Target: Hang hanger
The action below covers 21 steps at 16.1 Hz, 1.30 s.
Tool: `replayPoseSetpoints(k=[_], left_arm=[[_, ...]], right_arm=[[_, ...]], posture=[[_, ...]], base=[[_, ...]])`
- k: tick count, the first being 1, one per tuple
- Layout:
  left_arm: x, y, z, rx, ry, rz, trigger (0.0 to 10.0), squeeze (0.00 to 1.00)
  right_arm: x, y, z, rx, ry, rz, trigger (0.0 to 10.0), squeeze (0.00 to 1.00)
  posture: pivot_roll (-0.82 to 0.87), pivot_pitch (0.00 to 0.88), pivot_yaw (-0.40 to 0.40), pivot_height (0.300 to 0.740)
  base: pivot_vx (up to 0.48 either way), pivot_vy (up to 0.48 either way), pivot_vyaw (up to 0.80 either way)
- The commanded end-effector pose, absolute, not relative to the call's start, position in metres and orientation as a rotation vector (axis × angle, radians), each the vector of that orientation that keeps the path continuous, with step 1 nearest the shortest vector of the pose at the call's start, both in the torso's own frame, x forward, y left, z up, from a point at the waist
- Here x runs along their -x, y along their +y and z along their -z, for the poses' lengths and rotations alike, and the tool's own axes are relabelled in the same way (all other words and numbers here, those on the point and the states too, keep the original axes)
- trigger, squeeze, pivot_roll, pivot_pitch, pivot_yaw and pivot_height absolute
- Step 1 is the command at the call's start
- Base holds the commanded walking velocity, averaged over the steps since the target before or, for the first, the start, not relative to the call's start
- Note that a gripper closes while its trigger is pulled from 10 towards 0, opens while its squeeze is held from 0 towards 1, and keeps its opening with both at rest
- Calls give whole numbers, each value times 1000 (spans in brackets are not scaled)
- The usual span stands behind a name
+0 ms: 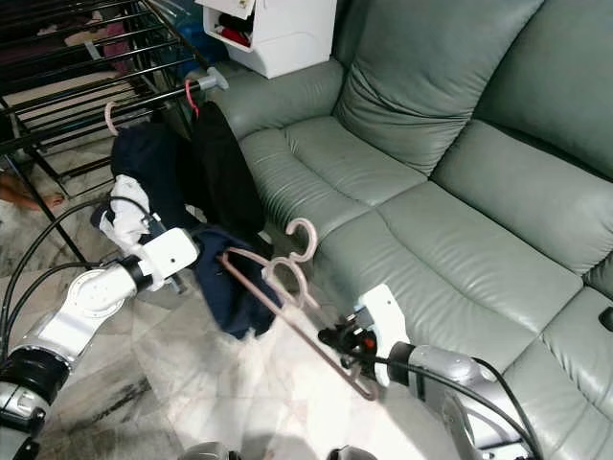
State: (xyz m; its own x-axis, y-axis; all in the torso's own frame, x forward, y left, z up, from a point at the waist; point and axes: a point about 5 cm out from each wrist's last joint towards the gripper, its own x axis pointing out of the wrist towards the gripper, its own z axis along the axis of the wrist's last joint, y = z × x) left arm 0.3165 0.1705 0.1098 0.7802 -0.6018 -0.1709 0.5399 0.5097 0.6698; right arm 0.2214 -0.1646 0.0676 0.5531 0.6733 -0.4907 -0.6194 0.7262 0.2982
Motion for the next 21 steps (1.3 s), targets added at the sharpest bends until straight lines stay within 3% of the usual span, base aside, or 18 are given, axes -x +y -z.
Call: replayPoseSetpoints(k=[1, 4, 9, 11, 13, 17, 19, 21], left_arm=[[-317, 166, -120, -760, -130, 703, 10000, 0], [-318, 152, -134, -721, -185, 709, 10000, 0], [-321, 139, -149, -664, -216, 670, 10000, 0], [-302, 110, -150, -573, -230, 813, 10000, 0], [-288, 91, -145, -534, -215, 923, 10000, 0], [-260, 71, -121, -516, -106, 1151, 10000, 0], [-255, 70, -118, -511, -57, 1181, 10000, 0], [-255, 73, -112, -526, -24, 1185, 10000, 0]], right_arm=[[-228, -170, -72, -87, 596, -720, 10000, 0], [-246, -188, -68, -91, 598, -504, 10000, 0], [-252, -196, -58, -229, 652, -338, 10000, 0], [-277, -216, -73, -354, 482, -89, 10000, 0], [-294, -223, -96, -498, 323, 3, 10000, 0], [-329, -223, -149, -731, 43, 111, 10000, 0], [-343, -202, -170, -882, -34, 54, 10000, 0], [-345, -184, -183, -856, -68, -74, 10000, 0]], posture=[[-4, 0, 21, 740], [-7, 0, 23, 740], [0, 0, 22, 740], [4, 0, 23, 740], [4, 0, 23, 740], [1, 0, 28, 740], [5, 0, 26, 740], [8, 0, 21, 740]], base=[[0, 0, 0], [0, 0, 0], [0, 0, 0], [0, 0, 0], [0, 0, 0], [0, 0, 0], [0, 0, 0], [0, 0, 0]])
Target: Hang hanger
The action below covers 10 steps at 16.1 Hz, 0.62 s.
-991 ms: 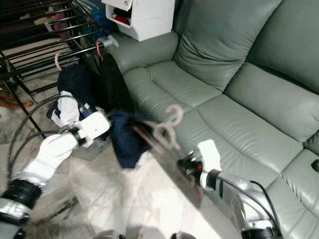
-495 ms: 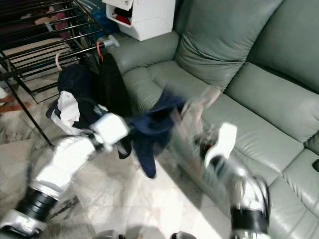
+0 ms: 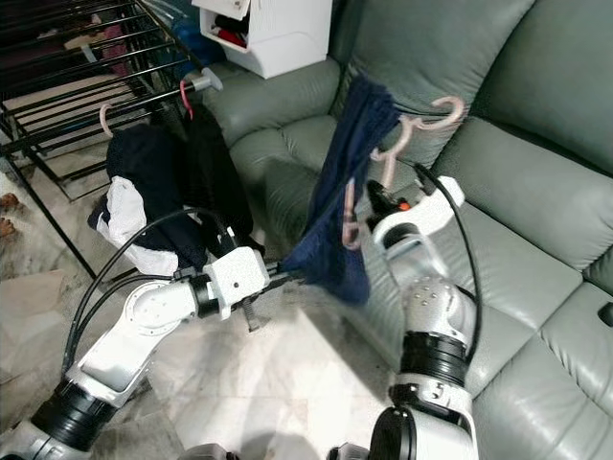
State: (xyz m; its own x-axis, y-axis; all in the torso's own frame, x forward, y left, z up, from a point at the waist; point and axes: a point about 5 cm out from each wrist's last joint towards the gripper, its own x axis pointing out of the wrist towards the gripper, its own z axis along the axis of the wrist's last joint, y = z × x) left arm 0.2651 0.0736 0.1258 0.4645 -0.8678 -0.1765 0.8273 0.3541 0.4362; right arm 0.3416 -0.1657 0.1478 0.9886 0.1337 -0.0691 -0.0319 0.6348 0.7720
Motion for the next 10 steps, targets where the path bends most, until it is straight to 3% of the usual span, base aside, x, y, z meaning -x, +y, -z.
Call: replayPoseSetpoints(k=[1, 3, 5, 8, 10], left_arm=[[-254, 74, -111, -529, -13, 1188, 10000, 0], [-252, 75, -107, -554, 13, 1207, 10000, 318], [-252, 73, -100, -588, 23, 1217, 10000, 275], [-253, 69, -93, -577, 39, 1200, 10000, 1000], [-253, 70, -87, -560, 71, 1201, 10000, 1000]], right_arm=[[-344, -178, -189, -774, -86, -133, 10000, 0], [-343, -178, -200, -457, -165, -182, 10000, 0], [-344, -179, -212, -328, -238, -179, 10000, 0], [-336, -160, -215, -266, -271, -293, 10000, 0], [-329, -151, -209, -269, -276, -346, 10000, 0]], posture=[[7, 0, 21, 740], [-9, 0, 20, 740], [-20, 0, 16, 740], [-27, 0, 11, 740], [-28, 0, 10, 740]], base=[[0, 0, 0], [0, 0, 0], [0, 0, 0], [0, 0, 0], [0, 0, 0]])
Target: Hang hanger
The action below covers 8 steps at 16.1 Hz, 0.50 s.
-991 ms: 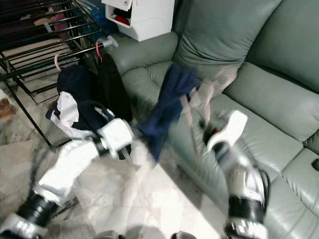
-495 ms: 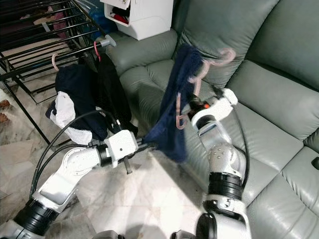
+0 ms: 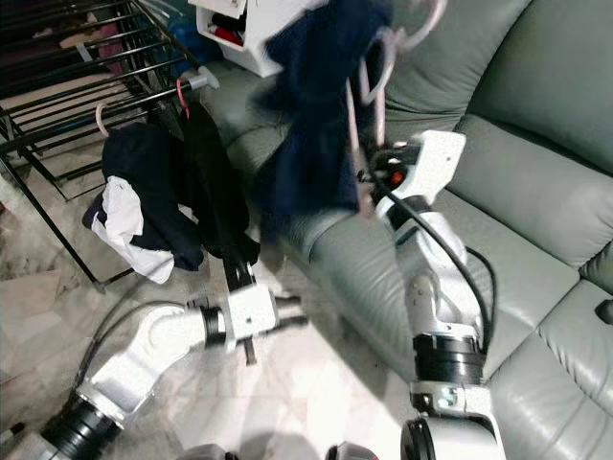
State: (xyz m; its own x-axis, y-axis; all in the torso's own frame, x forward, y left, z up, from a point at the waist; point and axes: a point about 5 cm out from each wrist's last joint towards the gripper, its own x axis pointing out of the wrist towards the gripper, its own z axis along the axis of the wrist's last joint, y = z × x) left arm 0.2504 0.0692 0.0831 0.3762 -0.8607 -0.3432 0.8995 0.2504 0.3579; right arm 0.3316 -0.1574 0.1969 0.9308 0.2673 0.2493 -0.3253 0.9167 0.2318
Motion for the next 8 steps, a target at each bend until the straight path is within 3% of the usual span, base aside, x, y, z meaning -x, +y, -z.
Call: replayPoseSetpoints(k=[1, 6, 8], left_arm=[[-253, 71, -85, -564, 74, 1201, 10000, 1000], [-265, 88, -84, -600, 76, 1105, 10000, 1000], [-284, 109, -94, -608, 43, 940, 10000, 1000]], right_arm=[[-328, -150, -208, -263, -278, -354, 10000, 0], [-308, -149, -188, -80, -246, -446, 10000, 0], [-292, -154, -170, 37, -197, -502, 10000, 0]], posture=[[-28, 0, 10, 740], [-35, 0, 15, 740], [-31, 0, 15, 740]], base=[[0, 0, 0], [0, 0, 0], [0, 0, 0]])
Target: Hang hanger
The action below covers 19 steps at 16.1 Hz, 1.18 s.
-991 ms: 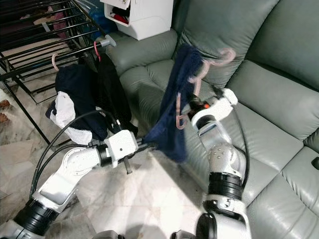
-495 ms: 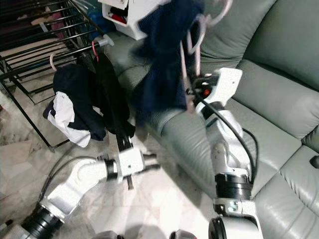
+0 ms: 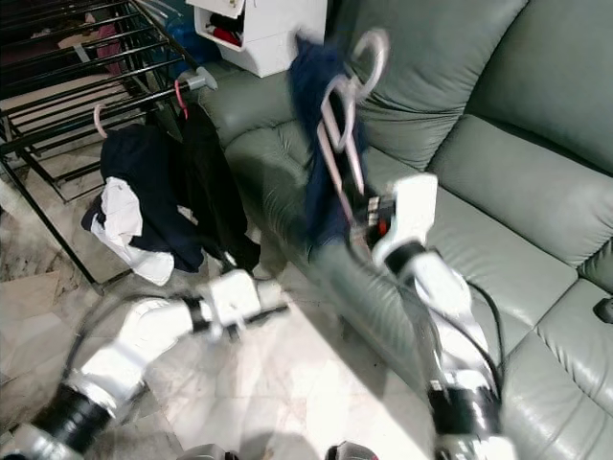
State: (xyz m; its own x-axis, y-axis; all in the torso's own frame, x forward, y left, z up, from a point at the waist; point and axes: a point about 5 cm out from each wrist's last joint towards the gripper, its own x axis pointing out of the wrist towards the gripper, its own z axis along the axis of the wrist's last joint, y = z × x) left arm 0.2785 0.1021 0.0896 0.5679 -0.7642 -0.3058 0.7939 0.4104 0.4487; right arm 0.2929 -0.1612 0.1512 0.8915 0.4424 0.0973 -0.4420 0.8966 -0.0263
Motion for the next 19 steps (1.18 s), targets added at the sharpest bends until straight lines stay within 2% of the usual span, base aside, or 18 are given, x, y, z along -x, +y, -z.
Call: replayPoseSetpoints(k=[1, 4, 7, 13, 17, 19], left_arm=[[-296, 123, -102, -625, 11, 822, 10000, 1000], [-313, 141, -123, -590, -88, 630, 10000, 1000], [-319, 146, -138, -617, -177, 579, 10000, 1000], [-322, 178, -144, -894, -226, 635, 10000, 1000], [-316, 174, -138, -1008, -256, 784, 10000, 1000], [-310, 168, -128, -1054, -241, 921, 10000, 1000]], right_arm=[[-284, -159, -160, 78, -167, -514, 10000, 0], [-270, -163, -147, 89, -104, -566, 10000, 0], [-263, -160, -145, 110, -81, -650, 10000, 0], [-239, -168, -126, 187, 88, -946, 10000, 0], [-231, -176, -119, 232, 150, -1008, 10000, 0], [-229, -176, -119, 251, 157, -1032, 10000, 0]], posture=[[-28, 0, 14, 740], [-26, 0, 15, 740], [-25, 0, 16, 740], [-9, 0, 10, 740], [-11, 0, 24, 740], [-13, 0, 27, 740]], base=[[0, 0, 0], [0, 0, 0], [0, 0, 0], [0, 0, 0], [0, 0, 0], [0, 0, 0]])
